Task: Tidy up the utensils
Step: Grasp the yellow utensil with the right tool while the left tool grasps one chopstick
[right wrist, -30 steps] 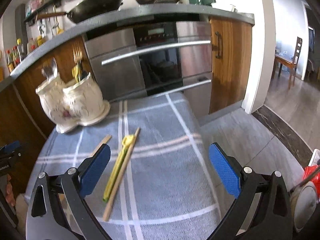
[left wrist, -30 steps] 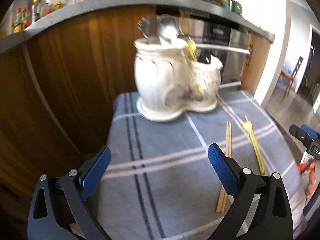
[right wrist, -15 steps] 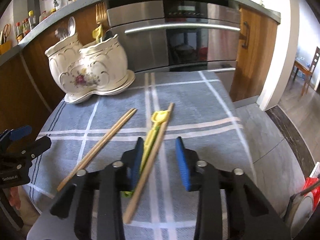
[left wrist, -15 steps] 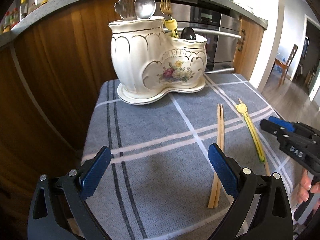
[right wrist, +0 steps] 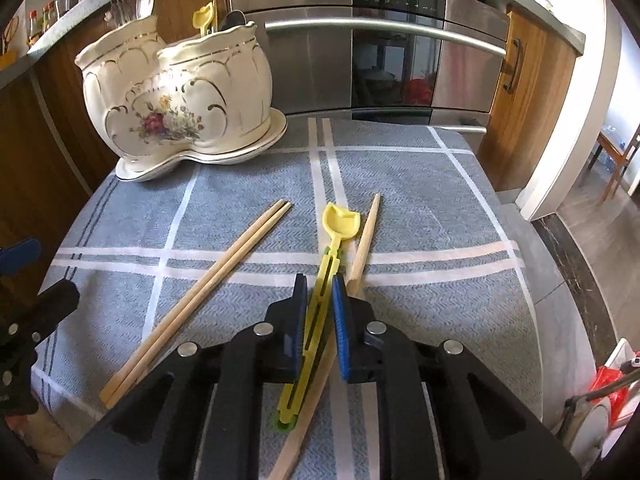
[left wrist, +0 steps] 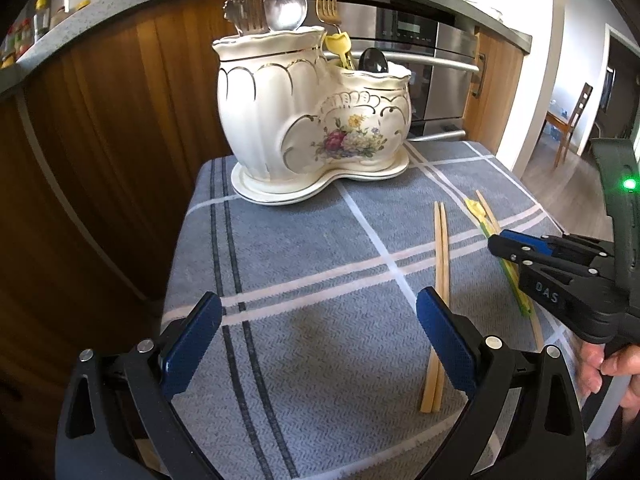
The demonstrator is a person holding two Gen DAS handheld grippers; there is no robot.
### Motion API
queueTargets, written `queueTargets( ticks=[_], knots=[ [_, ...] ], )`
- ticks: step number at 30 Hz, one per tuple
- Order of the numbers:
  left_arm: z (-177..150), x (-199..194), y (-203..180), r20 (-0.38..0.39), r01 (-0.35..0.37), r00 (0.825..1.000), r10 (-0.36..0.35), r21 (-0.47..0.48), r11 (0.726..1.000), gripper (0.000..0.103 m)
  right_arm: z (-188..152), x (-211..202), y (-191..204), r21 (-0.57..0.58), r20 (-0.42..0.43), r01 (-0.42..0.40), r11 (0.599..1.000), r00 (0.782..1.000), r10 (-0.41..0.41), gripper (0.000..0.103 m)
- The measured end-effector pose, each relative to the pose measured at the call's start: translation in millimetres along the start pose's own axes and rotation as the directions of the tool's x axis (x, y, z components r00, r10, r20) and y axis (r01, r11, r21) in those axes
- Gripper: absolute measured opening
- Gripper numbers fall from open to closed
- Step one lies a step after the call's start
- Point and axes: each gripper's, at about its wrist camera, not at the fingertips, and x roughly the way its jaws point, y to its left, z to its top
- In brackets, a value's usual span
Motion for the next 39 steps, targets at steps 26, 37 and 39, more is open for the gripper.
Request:
queueTargets(
  ticks=[26,37,39],
  knots=[
    [-0.4,33.9,-49.7,-0.084,0.1,0.993,-0.087,0.174,0.98,0.069,-5.5,-43.6,-39.5,0.133,0.112,-0.143,0.981,0.985,0.128,0.01],
    [10.1,49.1,-65.2,-0.132,0.133,0.986,-0.104,0.231,0.964,0.054,-6.2,-47.7,-41.1,0.138,0.124,-0.157,0.978,0.982,0.14,0.01],
    [15.1,52.3,-69.4,-0.156,0.176,0.978,-0.142,0.233,0.956,0.036,-6.6,-49.6,-42.1,0.139,0.127,-0.158,0.978,0.982,0.141,0.01]
  ],
)
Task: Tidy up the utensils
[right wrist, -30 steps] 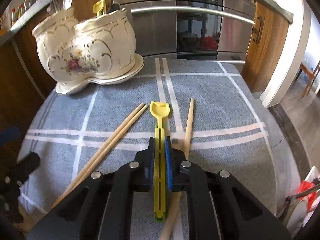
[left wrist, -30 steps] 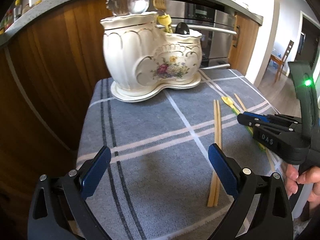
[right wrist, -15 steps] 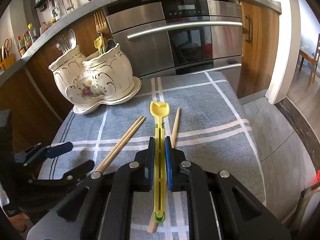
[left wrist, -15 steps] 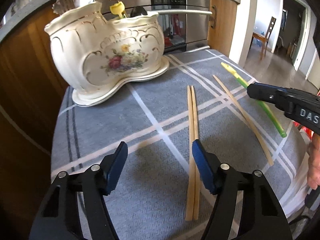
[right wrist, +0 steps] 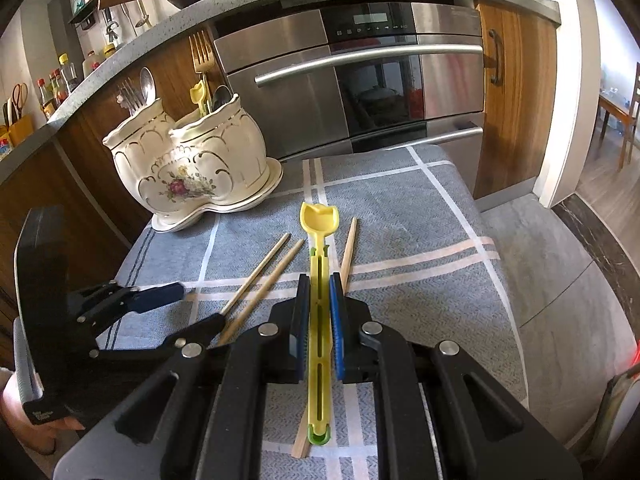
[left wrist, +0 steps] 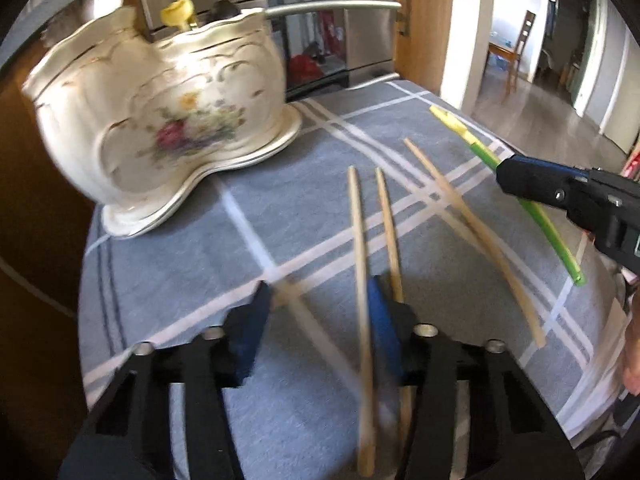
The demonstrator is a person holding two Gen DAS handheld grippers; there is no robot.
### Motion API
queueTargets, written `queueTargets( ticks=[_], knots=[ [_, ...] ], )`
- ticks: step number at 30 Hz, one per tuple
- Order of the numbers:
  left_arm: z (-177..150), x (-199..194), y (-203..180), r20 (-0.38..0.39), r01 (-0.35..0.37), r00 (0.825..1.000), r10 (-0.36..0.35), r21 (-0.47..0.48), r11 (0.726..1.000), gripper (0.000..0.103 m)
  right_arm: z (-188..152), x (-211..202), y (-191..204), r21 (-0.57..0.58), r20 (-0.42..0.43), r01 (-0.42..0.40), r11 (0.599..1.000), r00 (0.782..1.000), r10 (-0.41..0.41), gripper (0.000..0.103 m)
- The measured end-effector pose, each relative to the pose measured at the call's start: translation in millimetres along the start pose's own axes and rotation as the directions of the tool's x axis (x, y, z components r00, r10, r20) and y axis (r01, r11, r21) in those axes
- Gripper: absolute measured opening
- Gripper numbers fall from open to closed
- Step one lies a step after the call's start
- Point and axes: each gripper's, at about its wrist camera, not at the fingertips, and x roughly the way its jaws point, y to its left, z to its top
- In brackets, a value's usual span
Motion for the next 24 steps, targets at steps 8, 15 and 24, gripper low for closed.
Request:
queueTargets(
  ticks=[8,15,24],
  knots=[
    [6.2,3.1,-11.4,-0.015,0.004,1.0,-0.004,0.048,0.999,0.006,-0.6,-4.5,-2.2,0.004,0.008,0.001,1.0,1.0,-0.001,0.01],
    [-2.0,-10.6,-1.4,0.031,-0.008,0.999,0.008,0.016,1.0,0.006,1.3,-8.7,1.3,-0.005,0.021,-0.011,1.0,1.0,0.011,0.01],
    [-7.7,-79.1,42.1,0.242,-0.044,0.968,0.07,-0.11,0.993,0.006,12.2,-12.1,16.2,-0.03,0.058,-0.033,0.999,0.998,0.035,0.01]
  ],
)
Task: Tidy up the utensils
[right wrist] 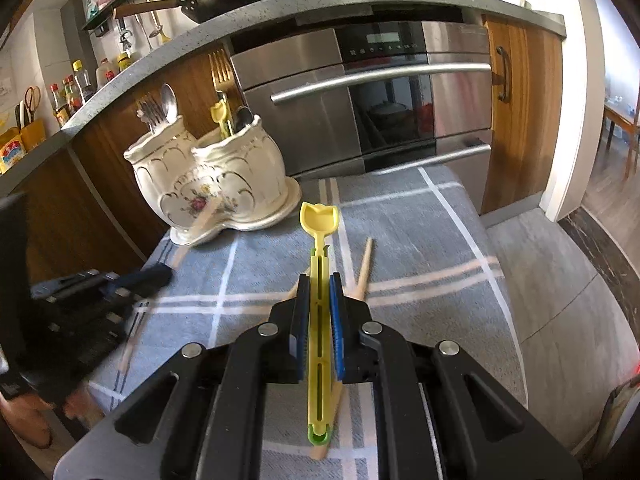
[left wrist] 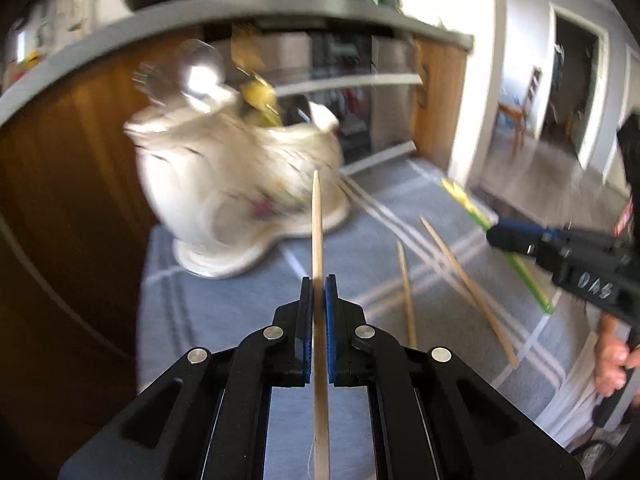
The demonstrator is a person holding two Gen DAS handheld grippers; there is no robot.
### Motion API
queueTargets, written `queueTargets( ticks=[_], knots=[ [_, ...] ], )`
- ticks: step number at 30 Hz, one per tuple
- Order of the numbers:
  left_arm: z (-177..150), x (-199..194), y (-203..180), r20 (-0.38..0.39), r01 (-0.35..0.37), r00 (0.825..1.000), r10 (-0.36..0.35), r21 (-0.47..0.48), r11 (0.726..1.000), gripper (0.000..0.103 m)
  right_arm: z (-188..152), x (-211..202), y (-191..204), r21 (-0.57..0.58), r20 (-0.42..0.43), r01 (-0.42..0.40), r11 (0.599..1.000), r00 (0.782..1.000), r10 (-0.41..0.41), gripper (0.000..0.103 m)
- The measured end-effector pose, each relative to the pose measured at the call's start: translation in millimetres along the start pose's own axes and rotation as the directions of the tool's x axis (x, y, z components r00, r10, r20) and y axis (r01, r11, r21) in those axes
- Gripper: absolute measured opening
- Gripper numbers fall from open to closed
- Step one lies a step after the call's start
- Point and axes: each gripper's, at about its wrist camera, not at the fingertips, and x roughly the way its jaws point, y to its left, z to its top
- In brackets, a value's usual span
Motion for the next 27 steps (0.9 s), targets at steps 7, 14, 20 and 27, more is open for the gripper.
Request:
queueTargets(
  ticks=[7,14,20,27],
  knots=[
    [22.9,-39.1,29.1,0.123,-0.078,0.989,0.084,-0.056,0.995,0.006,20.8,7.6,28.6,-0.046,0.026,-0.034,0.998,0.999,0.036,0.01],
    [35.6,-58.5,57.4,0.197,-0.119,0.971,0.136,-0.096,0.988,0.006,42.0,17.5,49.4,-0.072,0.052,-0.051,0.996,0.997,0.055,0.01],
    [49.7,-66.5,68.7,0.232,-0.108,0.964,0.131,-0.106,0.988,0.006,67.4,20.2,64.6,-0.097,0.09,-0.062,0.993,0.993,0.071,0.01],
    [65.7,-66.2,78.1,0.258,-0.097,0.959,0.122,-0.107,0.99,0.006,100.4,27.6,72.1,-0.099,0.148,-0.085,0.991,0.984,0.099,0.01]
  ],
)
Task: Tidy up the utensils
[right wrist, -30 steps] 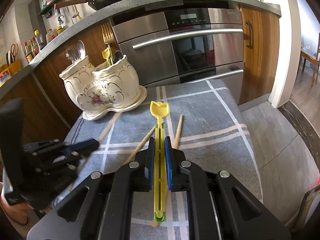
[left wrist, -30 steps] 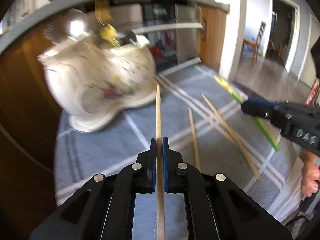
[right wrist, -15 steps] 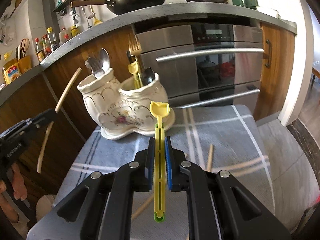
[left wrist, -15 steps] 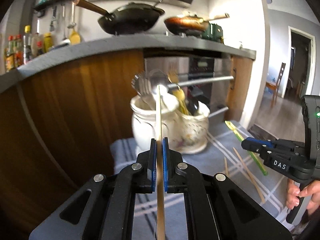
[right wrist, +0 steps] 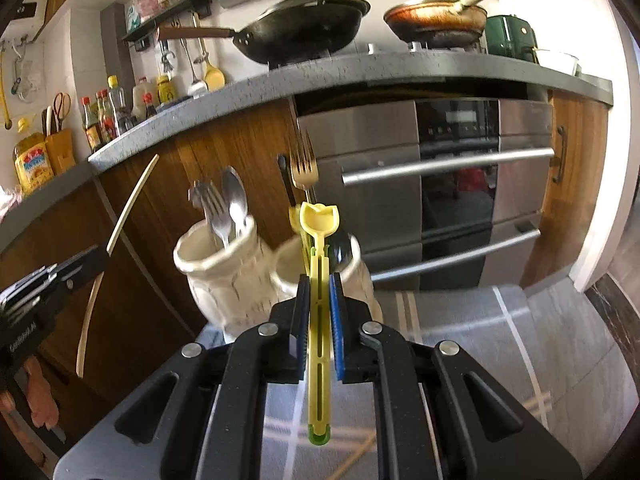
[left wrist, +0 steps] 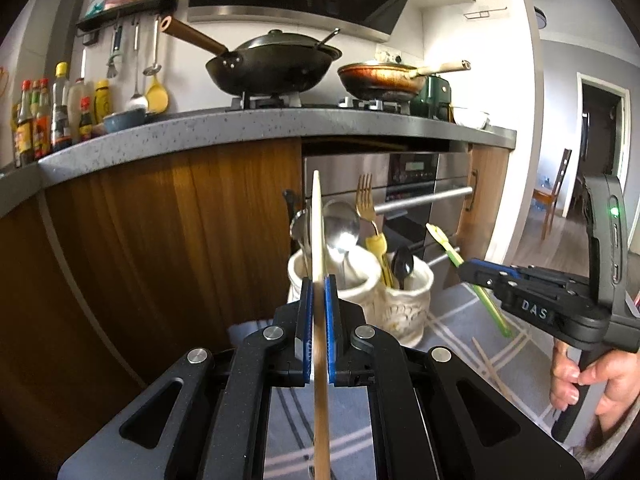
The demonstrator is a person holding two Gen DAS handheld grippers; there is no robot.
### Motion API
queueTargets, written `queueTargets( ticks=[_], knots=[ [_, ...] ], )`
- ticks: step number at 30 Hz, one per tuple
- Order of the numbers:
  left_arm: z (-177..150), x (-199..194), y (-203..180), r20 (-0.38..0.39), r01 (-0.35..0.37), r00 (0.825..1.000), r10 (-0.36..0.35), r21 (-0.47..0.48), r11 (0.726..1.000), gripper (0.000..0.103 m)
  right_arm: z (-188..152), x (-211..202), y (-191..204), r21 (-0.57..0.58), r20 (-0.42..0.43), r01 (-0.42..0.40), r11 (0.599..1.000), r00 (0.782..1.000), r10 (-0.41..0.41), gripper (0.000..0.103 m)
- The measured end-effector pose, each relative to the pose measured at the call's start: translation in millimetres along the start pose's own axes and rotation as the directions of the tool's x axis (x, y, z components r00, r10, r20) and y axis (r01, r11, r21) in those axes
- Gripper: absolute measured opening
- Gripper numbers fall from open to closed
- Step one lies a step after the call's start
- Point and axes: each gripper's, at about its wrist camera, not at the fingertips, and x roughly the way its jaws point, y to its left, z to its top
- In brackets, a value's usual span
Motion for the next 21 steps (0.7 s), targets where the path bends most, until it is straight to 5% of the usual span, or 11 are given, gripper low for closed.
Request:
queueTargets(
  ticks=[7,15,21],
  knots=[
    [27.4,14.2,19.9,0.053,0.095,0.994,-0.092,-0.058,0.994,0.006,28.3,21.6,-5.8,0.015,0.061,-0.025,1.0,0.998,0.024,0.01],
    [45.1,46.8,40.5,0.125,0.263,0.962,-0.244,-0.167,0.95,0.006,41.9,47.7,-17.7,0.049,0.138,-0.101,0.994,0.986,0.094,0.01],
    [51.6,66.0,37.9,0.169,0.298,0.948,-0.27,-0.171,0.939,0.006,46.8,63.0,-26.0,0.099,0.174,-0.167,0.981,0.974,0.148,0.01]
  ],
)
